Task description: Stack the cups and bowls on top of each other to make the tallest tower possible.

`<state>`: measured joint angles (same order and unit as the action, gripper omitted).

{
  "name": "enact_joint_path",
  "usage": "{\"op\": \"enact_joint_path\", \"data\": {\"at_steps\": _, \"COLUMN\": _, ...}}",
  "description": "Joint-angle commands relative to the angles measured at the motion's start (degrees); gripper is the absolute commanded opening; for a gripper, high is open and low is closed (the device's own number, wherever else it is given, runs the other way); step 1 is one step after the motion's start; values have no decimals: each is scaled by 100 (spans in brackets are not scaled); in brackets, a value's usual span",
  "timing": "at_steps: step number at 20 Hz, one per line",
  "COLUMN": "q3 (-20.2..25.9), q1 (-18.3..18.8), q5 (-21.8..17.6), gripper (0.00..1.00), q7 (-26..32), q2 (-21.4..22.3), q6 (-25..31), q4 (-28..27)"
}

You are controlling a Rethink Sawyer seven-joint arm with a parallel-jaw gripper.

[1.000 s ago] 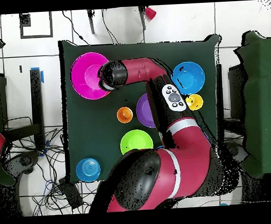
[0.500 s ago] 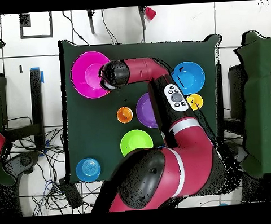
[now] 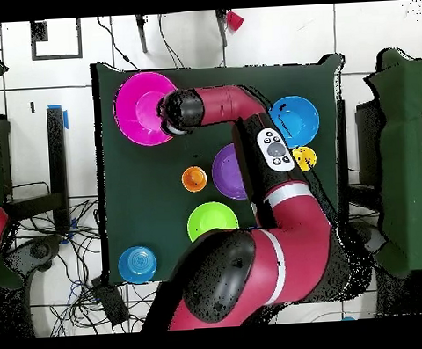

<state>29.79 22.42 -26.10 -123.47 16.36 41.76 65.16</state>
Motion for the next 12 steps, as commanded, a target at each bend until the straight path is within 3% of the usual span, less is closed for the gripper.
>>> {"op": "enact_joint_path", "data": {"at_steps": 1, "q3": -948, "q1": -65, "q5": -1307, "gripper": 0, "q7": 1462, "q2": -672, "q6": 553, "q4": -554}}
{"op": "enact_joint_path", "data": {"at_steps": 12, "q3": -892, "q1": 60, "q5": -1184, "gripper": 0, "q7": 2162, "q2": -641, "q6": 1277, "q4": -729}}
